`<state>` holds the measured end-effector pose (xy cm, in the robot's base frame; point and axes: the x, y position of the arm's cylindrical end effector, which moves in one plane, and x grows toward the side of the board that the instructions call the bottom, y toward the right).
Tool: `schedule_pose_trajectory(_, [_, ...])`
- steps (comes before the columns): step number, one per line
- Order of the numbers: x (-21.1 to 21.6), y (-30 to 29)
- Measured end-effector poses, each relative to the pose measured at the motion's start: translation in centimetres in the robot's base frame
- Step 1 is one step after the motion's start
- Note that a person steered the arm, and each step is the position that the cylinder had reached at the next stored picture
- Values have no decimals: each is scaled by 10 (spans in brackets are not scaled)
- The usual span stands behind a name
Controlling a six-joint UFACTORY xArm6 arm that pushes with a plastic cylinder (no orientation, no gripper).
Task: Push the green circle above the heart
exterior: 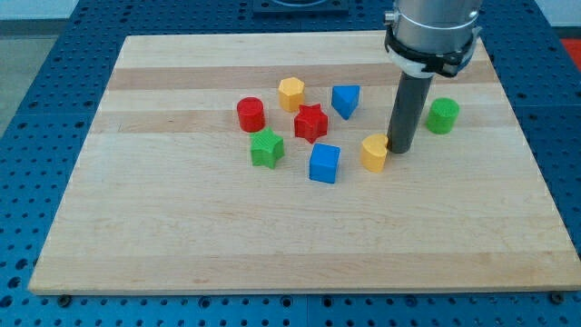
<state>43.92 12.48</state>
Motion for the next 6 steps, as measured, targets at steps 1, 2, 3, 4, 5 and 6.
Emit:
schedule_pose_trajectory(1, [0,19])
schedule_pose_trajectory(2, [0,61])
schedule_pose_trajectory(3, [0,108])
schedule_pose_trajectory(4, [0,157])
schedule_pose_trajectory(5, [-11,184])
schedule_pose_trajectory(6, [-34,184])
